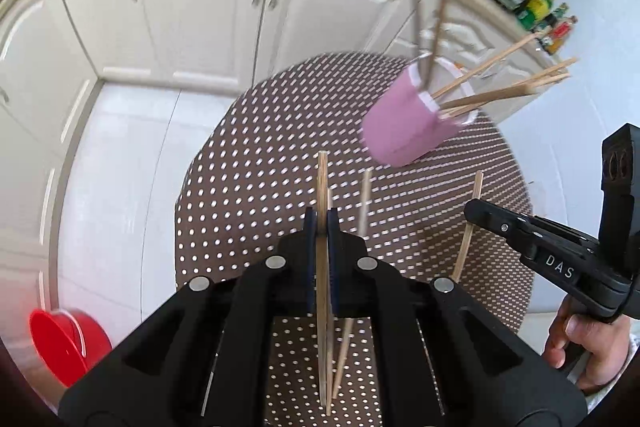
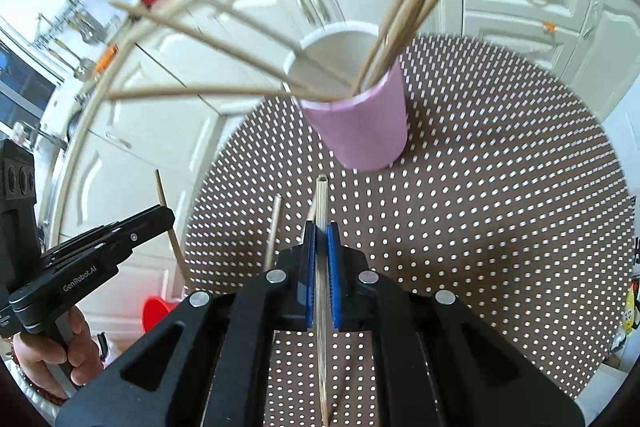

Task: Organize utensils
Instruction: 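Grasp a wooden chopstick with the left gripper while the right gripper grasps another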

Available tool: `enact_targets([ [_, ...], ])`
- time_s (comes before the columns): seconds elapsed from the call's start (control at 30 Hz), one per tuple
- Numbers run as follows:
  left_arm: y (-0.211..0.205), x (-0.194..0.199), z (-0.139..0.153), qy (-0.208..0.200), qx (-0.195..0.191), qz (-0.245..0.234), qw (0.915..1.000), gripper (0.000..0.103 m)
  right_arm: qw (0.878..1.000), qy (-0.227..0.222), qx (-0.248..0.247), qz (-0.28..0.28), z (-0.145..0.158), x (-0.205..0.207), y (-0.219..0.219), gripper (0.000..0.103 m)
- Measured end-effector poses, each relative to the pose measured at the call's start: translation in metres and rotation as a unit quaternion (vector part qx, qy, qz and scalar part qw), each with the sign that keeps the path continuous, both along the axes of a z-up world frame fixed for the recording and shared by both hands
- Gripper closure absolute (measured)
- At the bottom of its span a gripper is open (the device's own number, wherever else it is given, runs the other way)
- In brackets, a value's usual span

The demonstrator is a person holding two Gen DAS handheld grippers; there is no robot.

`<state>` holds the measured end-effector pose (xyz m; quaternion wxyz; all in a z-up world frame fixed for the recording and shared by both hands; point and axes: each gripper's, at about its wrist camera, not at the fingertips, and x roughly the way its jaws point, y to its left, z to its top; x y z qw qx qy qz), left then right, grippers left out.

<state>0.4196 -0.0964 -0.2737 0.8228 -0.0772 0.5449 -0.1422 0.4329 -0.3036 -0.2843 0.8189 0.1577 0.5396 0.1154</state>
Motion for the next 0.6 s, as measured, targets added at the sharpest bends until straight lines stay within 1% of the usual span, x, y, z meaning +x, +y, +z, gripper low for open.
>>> enact_targets([
  [0.17, -0.012, -0.01, 0.033, -0.035, -0.006, -0.021, 0.9992, 0.097, 0.999, -0.047, 0.001, -0.011, 0.035, -0.019, -0.01, 0.098],
  [0.3, -0.019, -0.021, 0.054, -0.057, -0.013, -0.035, 0.9977, 0.097, 0.995, -0.091, -0.031, -0.007, 0.062, -0.035, -0.005, 0.098],
  [0.43, -0.023, -0.028, 0.072, -0.075, -0.025, -0.044, 0.9959, 0.097, 0.992, -0.12, -0.036, -0.011, 0.075, -0.042, -0.007, 0.098],
  [0.6, -0.03, -0.032, 0.091, -0.1, -0.031, -0.054, 0.993, 0.097, 0.989, -0.142, -0.035, -0.015, 0.087, -0.052, -0.012, 0.098],
])
